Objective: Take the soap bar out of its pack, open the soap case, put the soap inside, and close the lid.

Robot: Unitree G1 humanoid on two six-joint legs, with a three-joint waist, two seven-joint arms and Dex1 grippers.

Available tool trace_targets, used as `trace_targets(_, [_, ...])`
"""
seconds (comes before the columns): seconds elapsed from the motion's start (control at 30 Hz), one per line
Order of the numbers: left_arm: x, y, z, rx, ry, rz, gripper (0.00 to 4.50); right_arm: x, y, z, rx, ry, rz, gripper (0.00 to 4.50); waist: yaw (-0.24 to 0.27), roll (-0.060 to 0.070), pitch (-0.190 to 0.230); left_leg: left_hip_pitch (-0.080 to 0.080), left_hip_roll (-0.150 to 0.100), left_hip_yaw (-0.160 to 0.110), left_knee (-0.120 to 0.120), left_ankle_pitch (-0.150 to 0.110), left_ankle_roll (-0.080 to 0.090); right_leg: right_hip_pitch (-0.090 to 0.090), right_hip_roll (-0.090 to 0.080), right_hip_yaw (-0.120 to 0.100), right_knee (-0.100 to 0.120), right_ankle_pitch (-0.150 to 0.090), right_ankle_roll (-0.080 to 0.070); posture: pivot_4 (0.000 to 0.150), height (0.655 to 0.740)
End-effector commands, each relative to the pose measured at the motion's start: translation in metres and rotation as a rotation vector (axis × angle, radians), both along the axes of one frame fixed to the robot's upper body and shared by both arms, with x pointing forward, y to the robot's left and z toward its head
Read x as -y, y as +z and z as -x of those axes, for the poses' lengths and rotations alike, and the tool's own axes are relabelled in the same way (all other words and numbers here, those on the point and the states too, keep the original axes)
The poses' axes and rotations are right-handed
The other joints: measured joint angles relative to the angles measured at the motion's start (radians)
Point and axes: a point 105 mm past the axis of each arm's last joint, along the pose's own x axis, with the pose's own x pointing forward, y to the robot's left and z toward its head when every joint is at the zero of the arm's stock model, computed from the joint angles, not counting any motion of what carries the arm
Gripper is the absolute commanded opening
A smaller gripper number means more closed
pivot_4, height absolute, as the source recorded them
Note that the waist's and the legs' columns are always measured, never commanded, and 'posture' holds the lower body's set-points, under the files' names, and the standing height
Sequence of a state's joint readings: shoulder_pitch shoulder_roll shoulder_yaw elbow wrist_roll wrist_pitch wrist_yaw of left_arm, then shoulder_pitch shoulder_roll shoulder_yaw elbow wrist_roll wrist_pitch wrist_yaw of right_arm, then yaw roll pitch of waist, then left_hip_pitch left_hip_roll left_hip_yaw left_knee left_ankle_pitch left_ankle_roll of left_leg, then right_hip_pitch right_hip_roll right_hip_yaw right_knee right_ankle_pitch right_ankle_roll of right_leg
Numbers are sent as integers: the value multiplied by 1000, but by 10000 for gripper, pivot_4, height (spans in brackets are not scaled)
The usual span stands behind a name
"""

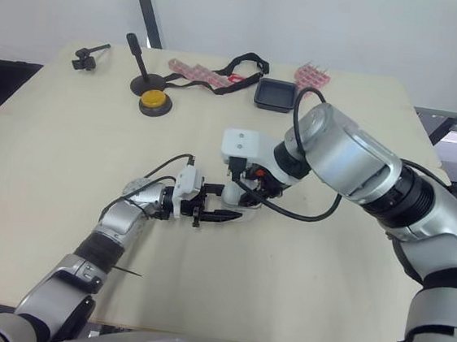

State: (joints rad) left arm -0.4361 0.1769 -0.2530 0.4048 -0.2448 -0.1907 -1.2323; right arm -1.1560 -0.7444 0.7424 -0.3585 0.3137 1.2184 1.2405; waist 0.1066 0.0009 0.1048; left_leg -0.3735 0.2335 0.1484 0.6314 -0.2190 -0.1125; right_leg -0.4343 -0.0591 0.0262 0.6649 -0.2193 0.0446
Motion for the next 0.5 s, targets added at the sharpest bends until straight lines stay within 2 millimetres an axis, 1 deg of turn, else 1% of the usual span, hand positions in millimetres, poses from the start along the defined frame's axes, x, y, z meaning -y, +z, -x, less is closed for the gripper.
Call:
trace_targets(0.03, [-1, 2, 2, 18, -4, 2, 19377, 0, -4, 1, -9, 7, 5, 19496, 0, 0, 0, 0, 0, 0, 0, 0, 0, 0, 0, 0, 0, 0, 0, 1500, 7291])
trace_targets(0.17, [-1, 2, 2, 19, -3, 1, 19377, 3, -8, 1, -16, 9, 22, 19496, 0, 0, 0, 0, 0, 0, 0, 0, 0, 1, 0, 0, 0, 0, 0, 1500, 7291])
trace_targets(0.43, [-1, 2, 3, 19, -2, 1, 19377, 2, -11, 4, -38, 9, 23, 19496, -1, 0, 0, 0, 0, 0, -1, 0, 0, 2, 0, 0, 0, 0, 0, 1500, 7291])
trace_targets(0.47, [-1, 1, 4, 19, -2, 0, 19377, 1, -11, 3, -35, 7, 18, 29674, -1, 0, 0, 0, 0, 0, -1, 0, 0, 2, 0, 0, 0, 0, 0, 1500, 7291])
trace_targets(0.5, [-1, 1, 4, 18, -2, 0, 19377, 0, -10, 3, -31, 4, 14, 32668, -1, 0, 0, 0, 0, 0, -1, 0, 0, 2, 0, 0, -1, 0, 0, 1500, 7291])
